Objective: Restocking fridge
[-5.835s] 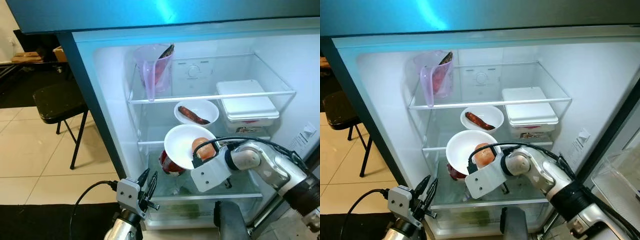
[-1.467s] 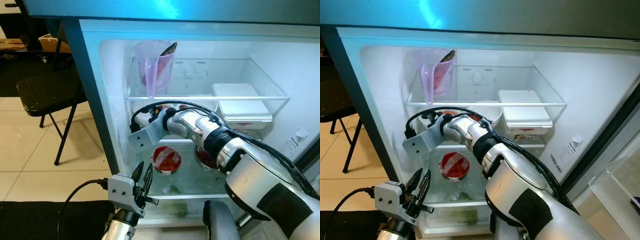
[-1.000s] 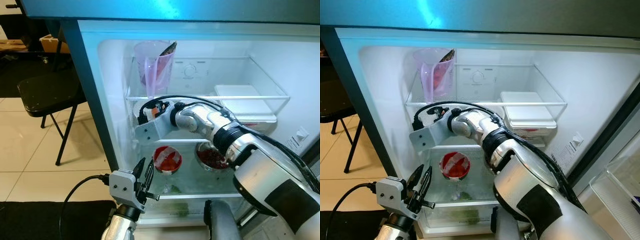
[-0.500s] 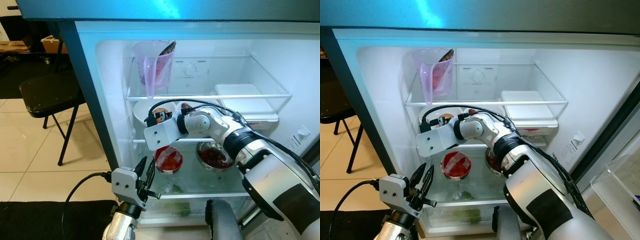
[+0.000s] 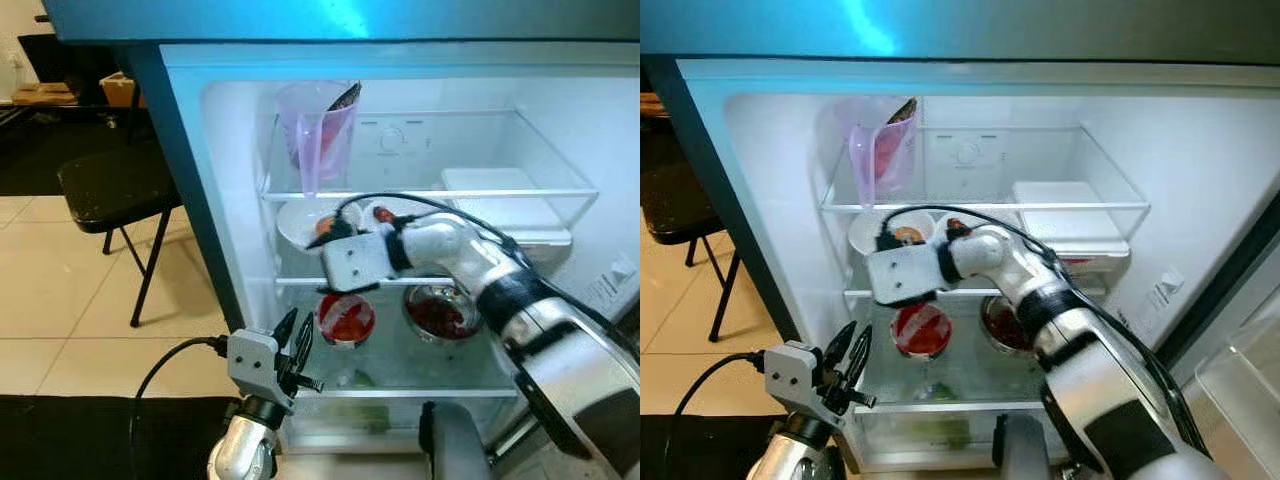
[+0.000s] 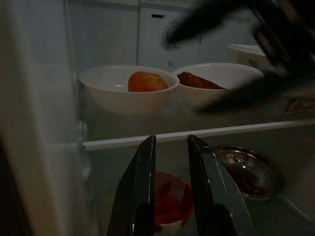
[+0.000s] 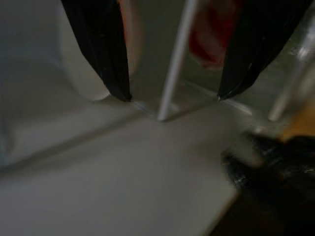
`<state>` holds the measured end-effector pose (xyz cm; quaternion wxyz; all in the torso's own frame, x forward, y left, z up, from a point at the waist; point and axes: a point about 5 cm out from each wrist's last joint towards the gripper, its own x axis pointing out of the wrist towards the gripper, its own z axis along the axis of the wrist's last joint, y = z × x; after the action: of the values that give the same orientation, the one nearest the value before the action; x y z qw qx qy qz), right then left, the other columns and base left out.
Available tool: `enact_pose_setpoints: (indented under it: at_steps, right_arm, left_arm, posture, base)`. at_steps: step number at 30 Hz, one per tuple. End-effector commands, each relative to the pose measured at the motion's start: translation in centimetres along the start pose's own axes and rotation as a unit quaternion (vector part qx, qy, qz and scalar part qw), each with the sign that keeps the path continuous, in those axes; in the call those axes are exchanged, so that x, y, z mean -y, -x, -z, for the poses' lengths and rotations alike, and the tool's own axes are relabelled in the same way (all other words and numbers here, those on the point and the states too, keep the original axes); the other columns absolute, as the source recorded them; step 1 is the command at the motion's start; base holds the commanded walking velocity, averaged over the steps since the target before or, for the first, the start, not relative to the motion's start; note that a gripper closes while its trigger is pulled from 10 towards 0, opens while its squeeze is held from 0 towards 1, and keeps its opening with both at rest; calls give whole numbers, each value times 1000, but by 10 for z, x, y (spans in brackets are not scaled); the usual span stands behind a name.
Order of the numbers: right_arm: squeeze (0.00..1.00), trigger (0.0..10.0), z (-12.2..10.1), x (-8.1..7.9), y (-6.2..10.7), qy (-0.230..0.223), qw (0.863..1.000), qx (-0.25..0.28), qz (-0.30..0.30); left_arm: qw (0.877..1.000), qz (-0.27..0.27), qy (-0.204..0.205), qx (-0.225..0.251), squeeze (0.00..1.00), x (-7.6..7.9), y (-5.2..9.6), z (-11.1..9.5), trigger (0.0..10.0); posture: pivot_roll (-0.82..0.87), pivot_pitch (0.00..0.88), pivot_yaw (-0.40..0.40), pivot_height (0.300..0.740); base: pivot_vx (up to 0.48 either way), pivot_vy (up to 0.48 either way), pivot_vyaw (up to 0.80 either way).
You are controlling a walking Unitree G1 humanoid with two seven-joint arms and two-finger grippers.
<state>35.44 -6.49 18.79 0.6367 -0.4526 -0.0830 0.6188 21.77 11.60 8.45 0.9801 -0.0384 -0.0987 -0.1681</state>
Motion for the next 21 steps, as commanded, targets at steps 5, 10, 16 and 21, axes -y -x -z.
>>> enact_pose_setpoints:
  at_steps: [5, 10, 16, 21]
  right_arm:
    - [0, 10000, 18, -10, 24, -34, 999, -25, 19]
    - [0, 10000, 43, -34, 54, -77, 994, -80, 12]
    - [0, 10000, 57, -73, 83, -133, 983, -124, -21]
    - [0, 10000, 56, -102, 89, -174, 974, -130, -56]
  left_arm:
    - [1000, 6, -4, -1, 0, -2, -2, 2, 10000]
    - [1000, 5, -4, 0, 0, -3, -2, 2, 10000]
    - [1000, 7, -7, 2, 0, -5, -3, 1, 10000]
    - [1000, 8, -9, 1, 0, -7, -3, 1, 10000]
  posture:
    - [23, 0, -13, 476]
    - [20, 0, -8, 476]
    - [11, 0, 1, 476]
    - [10, 0, 8, 476]
  base:
    - [0, 0, 0]
    - [0, 0, 0]
    - [0, 0, 0]
    - [0, 0, 0]
